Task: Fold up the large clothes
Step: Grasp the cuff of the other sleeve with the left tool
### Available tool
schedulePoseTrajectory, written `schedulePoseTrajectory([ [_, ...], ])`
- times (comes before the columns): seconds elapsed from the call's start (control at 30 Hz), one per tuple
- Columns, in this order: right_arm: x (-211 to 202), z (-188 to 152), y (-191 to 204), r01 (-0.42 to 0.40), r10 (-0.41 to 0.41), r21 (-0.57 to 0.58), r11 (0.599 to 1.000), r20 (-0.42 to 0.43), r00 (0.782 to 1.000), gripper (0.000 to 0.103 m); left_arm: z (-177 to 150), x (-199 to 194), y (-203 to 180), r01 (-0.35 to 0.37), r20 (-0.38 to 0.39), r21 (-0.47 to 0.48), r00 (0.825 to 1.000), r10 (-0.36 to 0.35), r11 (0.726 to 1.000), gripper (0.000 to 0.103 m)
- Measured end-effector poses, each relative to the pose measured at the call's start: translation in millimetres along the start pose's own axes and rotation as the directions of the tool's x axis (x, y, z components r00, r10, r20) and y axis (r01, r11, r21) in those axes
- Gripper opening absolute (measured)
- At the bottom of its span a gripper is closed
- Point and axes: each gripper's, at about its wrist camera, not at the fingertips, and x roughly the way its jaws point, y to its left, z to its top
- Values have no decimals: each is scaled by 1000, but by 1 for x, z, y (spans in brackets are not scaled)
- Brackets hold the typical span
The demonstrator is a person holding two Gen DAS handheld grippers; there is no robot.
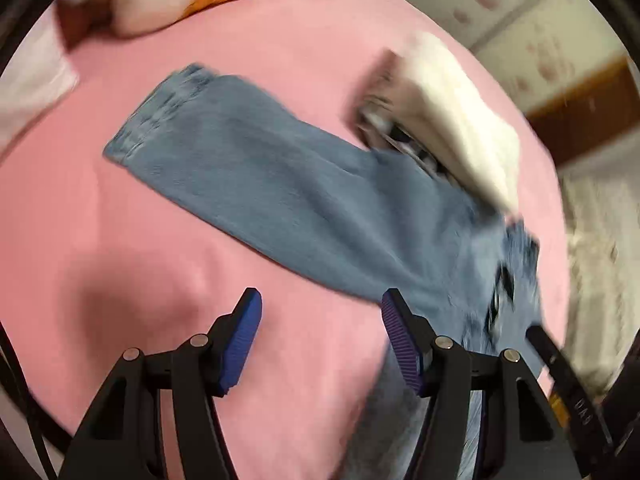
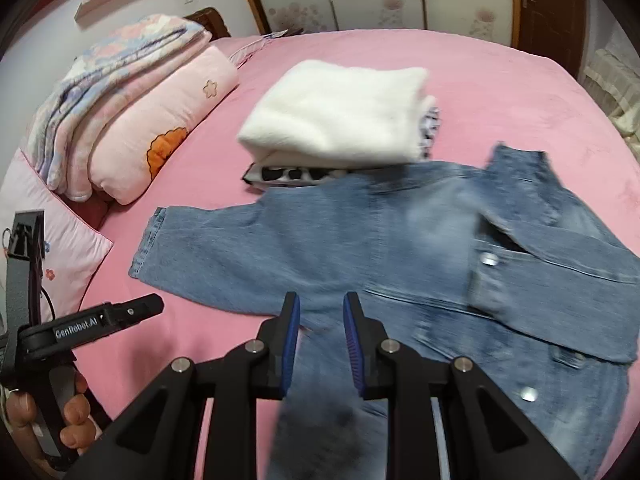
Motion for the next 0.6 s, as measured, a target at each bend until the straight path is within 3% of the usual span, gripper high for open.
schedulePoseTrajectory([
  [0.2, 40, 6, 41, -26, 24, -53, 998, -34, 999, 22, 38, 35, 79, 58, 60, -162, 997, -49, 985, 61],
  [0.33, 56, 4, 51, -27, 22, -78, 997, -60, 998, 22, 57, 63, 119, 92, 86, -284, 994, -70, 954, 61],
  [0.6, 82, 1, 55, -37, 26, -82, 996, -128, 991, 22, 71, 96, 135, 139, 148, -333, 985, -94, 933, 60],
])
